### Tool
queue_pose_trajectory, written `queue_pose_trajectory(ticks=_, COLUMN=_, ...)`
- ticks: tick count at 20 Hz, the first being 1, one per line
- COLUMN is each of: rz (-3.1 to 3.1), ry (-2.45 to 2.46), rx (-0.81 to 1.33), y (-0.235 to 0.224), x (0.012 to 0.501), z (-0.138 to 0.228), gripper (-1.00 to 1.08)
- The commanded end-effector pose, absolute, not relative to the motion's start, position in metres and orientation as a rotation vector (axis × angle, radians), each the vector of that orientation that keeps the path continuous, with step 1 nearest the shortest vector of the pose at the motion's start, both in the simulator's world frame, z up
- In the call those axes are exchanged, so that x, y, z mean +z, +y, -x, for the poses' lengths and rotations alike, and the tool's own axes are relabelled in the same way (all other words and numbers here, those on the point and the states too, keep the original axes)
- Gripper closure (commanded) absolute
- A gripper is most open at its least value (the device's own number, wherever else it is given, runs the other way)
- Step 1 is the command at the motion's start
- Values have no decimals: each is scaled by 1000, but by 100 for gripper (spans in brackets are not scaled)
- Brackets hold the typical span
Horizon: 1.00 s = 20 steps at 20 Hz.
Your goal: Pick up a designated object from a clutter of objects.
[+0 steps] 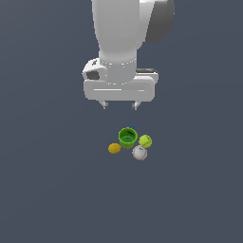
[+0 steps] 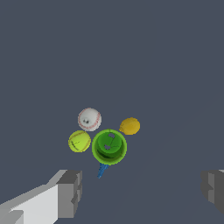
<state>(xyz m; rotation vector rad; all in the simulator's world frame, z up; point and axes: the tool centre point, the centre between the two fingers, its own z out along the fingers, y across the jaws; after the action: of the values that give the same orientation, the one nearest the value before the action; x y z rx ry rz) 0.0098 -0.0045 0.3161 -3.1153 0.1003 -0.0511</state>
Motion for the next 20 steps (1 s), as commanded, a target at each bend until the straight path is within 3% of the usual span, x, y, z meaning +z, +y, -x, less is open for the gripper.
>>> queue_pose_trajectory(ticks=1, rz=3115, ry=100, rx=-51, y=-5, x=316, z=-10, gripper=-92)
queue_pose_trajectory(ticks=20, rz=3114, ry=-37, rx=7, y=18, x=287, z=-11, gripper=-92)
